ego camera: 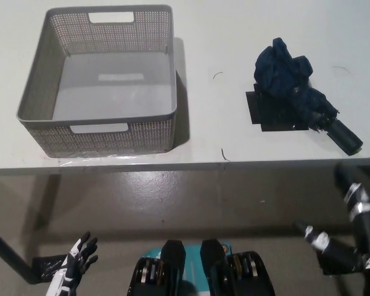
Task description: Use the right hand to pick up a umbrella on the right side and place it into a container on the lft side
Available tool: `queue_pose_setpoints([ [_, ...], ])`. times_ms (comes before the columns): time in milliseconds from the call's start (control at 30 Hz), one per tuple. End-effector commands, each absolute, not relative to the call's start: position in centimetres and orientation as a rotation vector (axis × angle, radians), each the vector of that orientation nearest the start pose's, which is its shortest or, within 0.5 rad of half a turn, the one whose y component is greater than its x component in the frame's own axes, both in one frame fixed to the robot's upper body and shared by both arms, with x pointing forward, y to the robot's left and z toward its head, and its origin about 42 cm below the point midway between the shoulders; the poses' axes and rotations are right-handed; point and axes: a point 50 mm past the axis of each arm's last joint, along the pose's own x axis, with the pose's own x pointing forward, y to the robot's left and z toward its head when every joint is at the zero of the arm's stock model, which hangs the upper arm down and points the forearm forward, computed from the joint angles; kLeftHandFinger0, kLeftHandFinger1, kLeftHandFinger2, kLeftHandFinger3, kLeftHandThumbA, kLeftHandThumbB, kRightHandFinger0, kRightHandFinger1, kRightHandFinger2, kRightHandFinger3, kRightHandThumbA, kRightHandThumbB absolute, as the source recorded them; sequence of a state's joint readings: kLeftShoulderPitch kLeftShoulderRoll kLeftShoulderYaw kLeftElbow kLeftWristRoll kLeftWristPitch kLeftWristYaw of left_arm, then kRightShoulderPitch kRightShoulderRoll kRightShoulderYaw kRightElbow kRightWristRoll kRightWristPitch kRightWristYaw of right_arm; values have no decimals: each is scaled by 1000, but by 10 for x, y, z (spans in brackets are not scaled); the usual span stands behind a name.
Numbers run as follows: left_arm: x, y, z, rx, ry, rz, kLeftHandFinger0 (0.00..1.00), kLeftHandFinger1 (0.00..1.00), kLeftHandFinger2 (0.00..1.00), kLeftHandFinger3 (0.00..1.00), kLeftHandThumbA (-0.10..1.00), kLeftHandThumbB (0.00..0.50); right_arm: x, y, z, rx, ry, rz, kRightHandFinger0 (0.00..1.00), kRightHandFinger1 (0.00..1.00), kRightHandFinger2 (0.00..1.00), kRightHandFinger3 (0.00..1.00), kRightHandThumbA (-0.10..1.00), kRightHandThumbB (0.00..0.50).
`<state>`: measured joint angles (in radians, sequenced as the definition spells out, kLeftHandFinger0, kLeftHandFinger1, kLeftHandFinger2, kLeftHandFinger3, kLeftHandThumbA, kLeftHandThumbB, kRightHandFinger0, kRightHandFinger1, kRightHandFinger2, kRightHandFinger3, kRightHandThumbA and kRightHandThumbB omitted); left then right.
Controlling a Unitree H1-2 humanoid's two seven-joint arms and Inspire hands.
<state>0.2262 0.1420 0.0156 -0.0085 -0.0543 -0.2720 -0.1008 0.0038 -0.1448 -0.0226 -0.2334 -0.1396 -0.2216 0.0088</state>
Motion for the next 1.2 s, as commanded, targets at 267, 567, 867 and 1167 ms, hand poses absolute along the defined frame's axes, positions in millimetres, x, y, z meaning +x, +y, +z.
queue_pose_setpoints([
  [267, 198, 270, 78, 104, -137, -107, 1000, 1000, 1000, 1000, 1000, 72, 414, -284, 340, -820, -372, -82, 1000, 1000, 1000, 1000, 974, 357],
  [567, 197, 268, 75, 99, -129, -119, 1000, 1000, 1000, 1000, 1000, 66, 515, -274, 366, -981, -81, -34, 1000, 1000, 1000, 1000, 962, 438],
  [867, 194, 265, 72, 85, -123, -131, 1000, 1000, 1000, 1000, 1000, 59, 573, -275, 355, -1056, 146, -15, 1000, 1000, 1000, 1000, 977, 414],
  [1167, 189, 264, 71, 90, -115, -144, 1000, 1000, 1000, 1000, 1000, 57, 587, -275, 312, -1163, 333, -8, 1000, 1000, 1000, 1000, 903, 423],
])
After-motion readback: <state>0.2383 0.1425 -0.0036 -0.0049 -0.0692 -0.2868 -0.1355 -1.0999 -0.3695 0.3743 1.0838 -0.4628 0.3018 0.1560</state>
